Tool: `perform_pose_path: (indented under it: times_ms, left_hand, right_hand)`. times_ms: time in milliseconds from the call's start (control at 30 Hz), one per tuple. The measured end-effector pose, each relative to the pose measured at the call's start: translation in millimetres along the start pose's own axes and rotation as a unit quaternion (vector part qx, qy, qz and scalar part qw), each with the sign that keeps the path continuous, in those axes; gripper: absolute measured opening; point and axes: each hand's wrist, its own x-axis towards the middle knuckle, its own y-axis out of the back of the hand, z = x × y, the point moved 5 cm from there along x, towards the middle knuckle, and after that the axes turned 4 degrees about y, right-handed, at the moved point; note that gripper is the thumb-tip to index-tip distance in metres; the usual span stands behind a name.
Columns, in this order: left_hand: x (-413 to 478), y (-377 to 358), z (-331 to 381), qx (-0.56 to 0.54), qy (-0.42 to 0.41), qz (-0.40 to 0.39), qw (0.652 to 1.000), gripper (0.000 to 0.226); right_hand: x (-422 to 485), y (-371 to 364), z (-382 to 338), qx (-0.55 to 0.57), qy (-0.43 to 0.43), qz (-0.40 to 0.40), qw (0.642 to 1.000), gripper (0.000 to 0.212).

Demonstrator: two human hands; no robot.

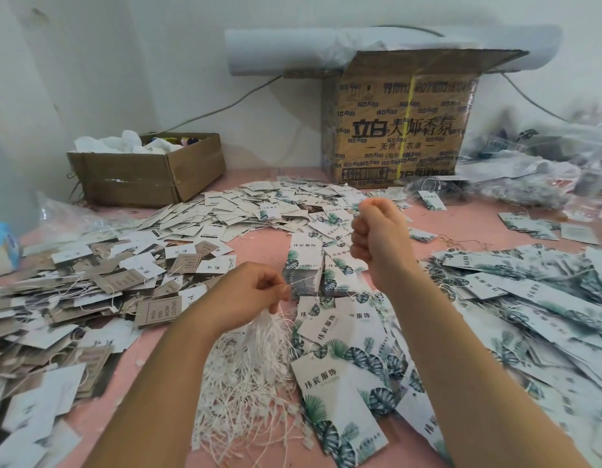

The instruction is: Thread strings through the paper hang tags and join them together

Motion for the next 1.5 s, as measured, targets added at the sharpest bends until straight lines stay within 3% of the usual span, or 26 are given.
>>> perform_pose_path:
  times_ms: [67,133,200,267,433,533,700,900,967,1033,1333,1400,1500]
  left_hand:
    - [0,1,3,-0.017,-0.01,0.014,1.0,0.017]
    - [0,0,5,-0.021,-0.02,0.026,0.999,0.018]
    - [2,1,7,-0.014,-0.025,0.04,0.999,0.021]
    - [2,2,7,-0.01,-0.026,0.058,0.998,0.025]
    - [4,4,3,-0.035,-0.029,0.072,0.996,0.02]
    - [4,3,4,-0.033,-0.034,0.07,0.996,0.023]
    - [5,5,1,0.009,-0.023,0.081,0.996,0.017]
    - [6,-2,-7,0.05,-0.001,0.022,0.998,0.023]
    - [7,-4,-9,0.045,0.012,0.011,0.999,0.028]
    - [8,-5,-10,0.032,0.023,0.008,0.999,0.033]
    - [13,-7,-15,-0.01,0.042,0.092,0.995,0.03]
    - [14,-8,-21,-0.091,0.074,0.104,0.988,0.04]
    - [14,-9,-31,-0.27,0.137,0.099,0.948,0.041]
  right_hand:
    - [-4,-10,0,-0.153,0.017,-0.106,0.982,0.009]
    - [-12,-22,8,-0.271,0.012,-0.222,0.937,0.003]
    - [-21,-32,21,-0.33,-0.02,-0.31,0.891,0.013]
    - [-27,-36,30,-0.337,-0.05,-0.346,0.874,0.02]
    - [-26,-38,29,-0.378,-0.019,-0.357,0.854,0.011]
    - [-24,-35,29,-0.402,-0.016,-0.355,0.844,0.016]
    - [-7,-20,30,-0.422,0.002,-0.221,0.879,0.012]
    - [-8,-20,51,-0.593,0.1,-0.207,0.772,0.045]
    - [-10,-21,58,-0.637,0.121,-0.195,0.736,0.045]
    - [-10,-21,59,-0.652,0.14,-0.177,0.724,0.035]
    - [-15,-23,43,-0.602,0.27,-0.136,0.739,0.024]
    - [-17,-24,39,-0.571,0.291,-0.143,0.754,0.025]
    - [-24,-31,35,-0.523,0.324,-0.201,0.763,0.024]
